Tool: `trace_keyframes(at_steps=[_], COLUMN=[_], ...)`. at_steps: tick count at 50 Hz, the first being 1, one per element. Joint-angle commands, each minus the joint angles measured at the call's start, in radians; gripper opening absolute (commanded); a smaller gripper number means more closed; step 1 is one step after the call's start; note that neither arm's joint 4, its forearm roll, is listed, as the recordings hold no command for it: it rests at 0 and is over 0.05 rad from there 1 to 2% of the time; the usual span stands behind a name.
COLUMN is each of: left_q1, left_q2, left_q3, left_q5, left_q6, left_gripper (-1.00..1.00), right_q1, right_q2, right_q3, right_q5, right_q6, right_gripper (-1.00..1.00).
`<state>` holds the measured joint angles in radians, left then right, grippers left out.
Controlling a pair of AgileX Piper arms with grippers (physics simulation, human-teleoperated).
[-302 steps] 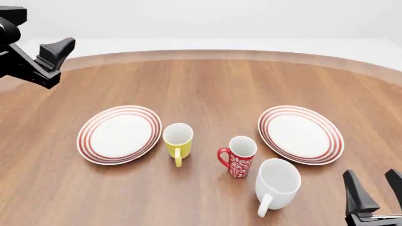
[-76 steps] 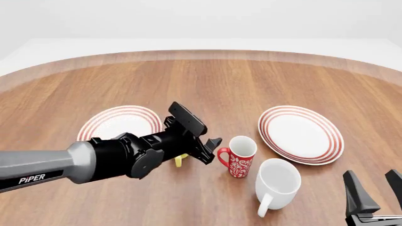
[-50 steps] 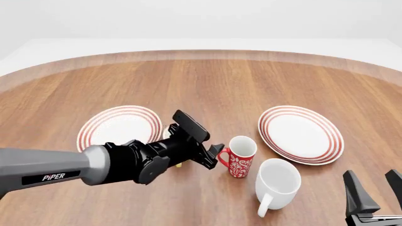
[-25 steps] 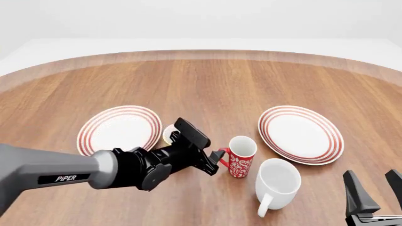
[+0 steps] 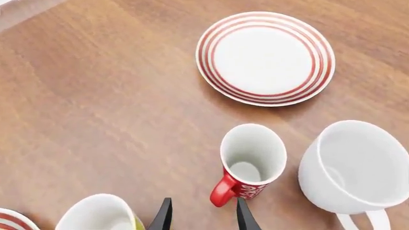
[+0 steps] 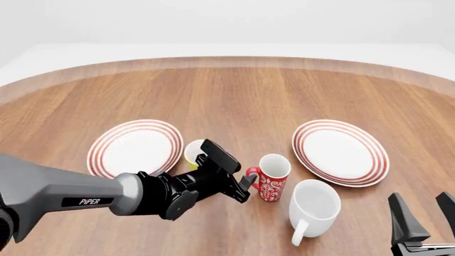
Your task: Put the red mug on the left plate.
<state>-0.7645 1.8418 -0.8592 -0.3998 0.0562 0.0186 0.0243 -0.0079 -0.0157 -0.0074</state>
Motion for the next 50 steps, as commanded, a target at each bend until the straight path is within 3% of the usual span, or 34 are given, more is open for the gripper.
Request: trace_keyframes(at_steps=[1, 50], left_q1=[-0.011, -0.010], left_q2=[0.020, 0.084], left_q3=[0.004, -0.014], left_q5=[-0.023, -0.044], left_q6=[-0.013, -0.004], left_gripper=[1.00, 1.00], right_q1=[0.000, 0.000], right_q2=[0.000, 0.000], right_q3=[0.000, 0.000], right_q5=[0.000, 0.000], right_q6=[0.000, 0.000], right_gripper=[1.00, 1.00])
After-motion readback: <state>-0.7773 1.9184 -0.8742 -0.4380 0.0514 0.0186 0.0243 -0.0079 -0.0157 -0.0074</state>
